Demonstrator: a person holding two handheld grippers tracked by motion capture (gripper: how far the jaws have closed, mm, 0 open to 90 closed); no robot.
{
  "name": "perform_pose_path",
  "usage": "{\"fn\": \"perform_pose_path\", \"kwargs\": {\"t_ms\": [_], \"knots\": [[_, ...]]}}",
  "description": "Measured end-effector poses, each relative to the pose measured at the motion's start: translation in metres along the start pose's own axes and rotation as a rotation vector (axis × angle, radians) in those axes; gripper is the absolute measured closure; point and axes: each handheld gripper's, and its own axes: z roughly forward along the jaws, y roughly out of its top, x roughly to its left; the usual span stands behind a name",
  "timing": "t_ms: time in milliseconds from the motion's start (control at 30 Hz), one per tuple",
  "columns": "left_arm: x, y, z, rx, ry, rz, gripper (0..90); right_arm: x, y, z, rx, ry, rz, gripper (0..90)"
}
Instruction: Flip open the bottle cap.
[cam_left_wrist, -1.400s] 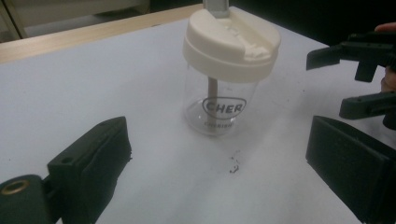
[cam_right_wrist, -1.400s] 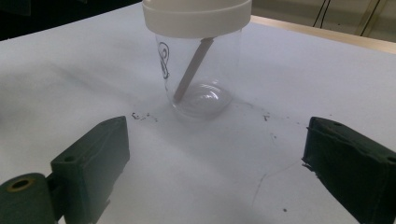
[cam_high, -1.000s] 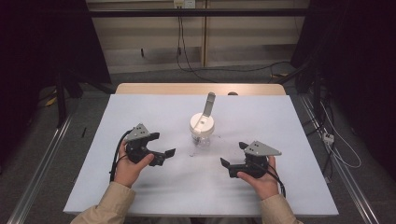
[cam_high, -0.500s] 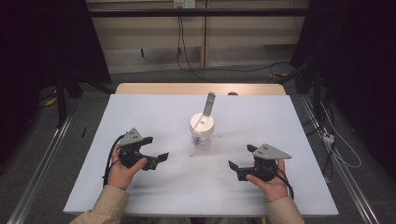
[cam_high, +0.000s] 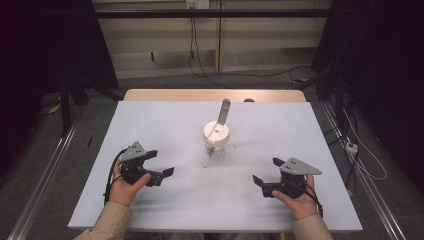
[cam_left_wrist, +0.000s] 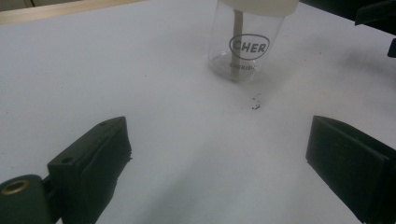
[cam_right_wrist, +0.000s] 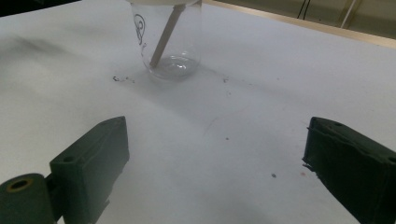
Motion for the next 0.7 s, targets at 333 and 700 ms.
{"fn": "perform_pose_path", "kwargs": {"t_ms": [333,700], "knots": [[0.003,-0.008,-0.006,0.014,0.011,-0.002,5.9,-0.007,-0.008,-0.016,-0.005,-0.021,0.010,6.5],[0.008,-0.015,-0.013,0.002,0.031,-0.014,5.9,-0.015,-0.018,-0.025,-0.003,-0.041,0.033,6.4]]}}
